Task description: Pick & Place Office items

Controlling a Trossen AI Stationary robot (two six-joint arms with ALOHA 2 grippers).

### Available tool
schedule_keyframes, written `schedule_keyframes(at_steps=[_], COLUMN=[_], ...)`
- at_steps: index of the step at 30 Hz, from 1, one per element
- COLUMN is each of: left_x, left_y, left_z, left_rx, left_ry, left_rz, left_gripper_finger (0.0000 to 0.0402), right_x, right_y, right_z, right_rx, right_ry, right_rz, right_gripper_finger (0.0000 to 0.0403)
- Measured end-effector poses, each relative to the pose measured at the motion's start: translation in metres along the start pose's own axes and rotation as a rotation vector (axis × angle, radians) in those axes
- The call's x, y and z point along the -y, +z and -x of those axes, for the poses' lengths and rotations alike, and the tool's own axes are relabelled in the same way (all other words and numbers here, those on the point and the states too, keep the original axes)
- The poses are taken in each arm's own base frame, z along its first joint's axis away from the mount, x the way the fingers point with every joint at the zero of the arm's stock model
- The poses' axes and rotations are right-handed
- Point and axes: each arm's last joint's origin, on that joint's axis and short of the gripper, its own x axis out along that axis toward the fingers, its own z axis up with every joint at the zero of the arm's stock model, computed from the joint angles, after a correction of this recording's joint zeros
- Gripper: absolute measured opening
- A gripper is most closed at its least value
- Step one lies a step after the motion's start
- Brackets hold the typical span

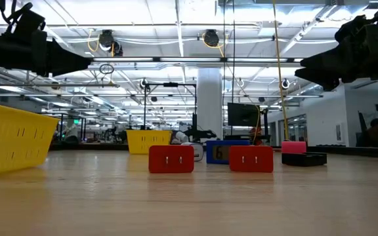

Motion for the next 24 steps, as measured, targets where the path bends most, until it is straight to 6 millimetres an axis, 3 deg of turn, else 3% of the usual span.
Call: schedule_keyframes(at_steps=[20, 24], left_x=[0.0, 0.0], left_y=[0.0, 0.0], left_z=[0.0, 0.0], left_rx=[0.0, 0.0], left_ry=[0.0, 0.0], left_rz=[0.0, 0.0], left_gripper_finger=[0.0241, 0.0241], right_x=[-0.0001, -0.0003], right_y=[0.0006, 0.0042], right_z=[0.0, 0.0001], right_rx=[0.005, 0.043], right_ry=[0.001, 0.006], right_rz=[0.0, -0.104], right_gripper_finger=[0.0224, 0.0224])
